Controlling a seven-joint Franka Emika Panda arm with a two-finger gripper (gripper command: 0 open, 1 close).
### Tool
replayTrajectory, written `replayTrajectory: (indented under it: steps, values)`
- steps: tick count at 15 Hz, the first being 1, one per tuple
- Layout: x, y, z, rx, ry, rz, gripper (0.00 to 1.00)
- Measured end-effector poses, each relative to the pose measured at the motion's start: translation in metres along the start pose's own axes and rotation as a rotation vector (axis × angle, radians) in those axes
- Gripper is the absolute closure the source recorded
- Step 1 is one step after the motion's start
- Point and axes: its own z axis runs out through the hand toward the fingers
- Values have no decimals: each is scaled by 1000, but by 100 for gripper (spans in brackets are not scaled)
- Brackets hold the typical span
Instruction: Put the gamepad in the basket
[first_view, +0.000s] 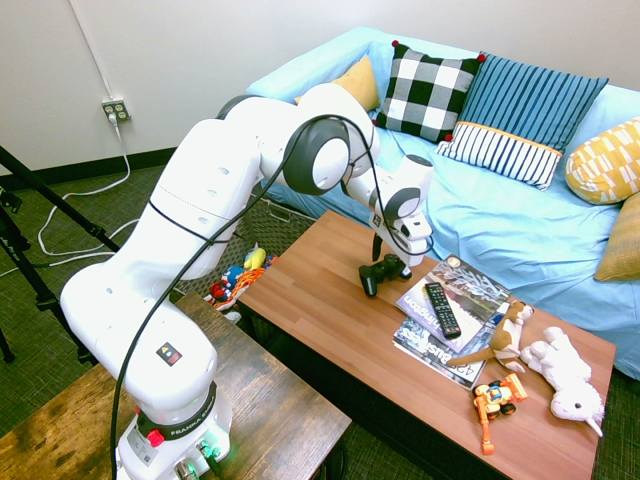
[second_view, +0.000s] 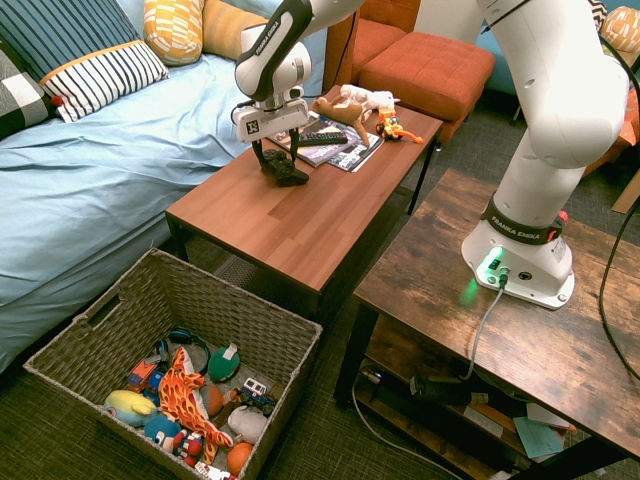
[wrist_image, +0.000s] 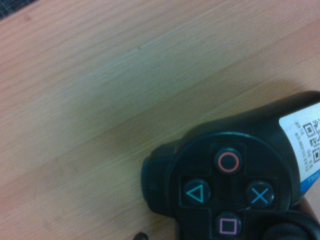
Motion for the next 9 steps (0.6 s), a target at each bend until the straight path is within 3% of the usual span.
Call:
replayTrajectory:
  steps: [1, 9]
  values:
    - [1, 0, 4, -1, -6, 2, 100]
    - [7, 4, 19, -5, -38, 20, 100]
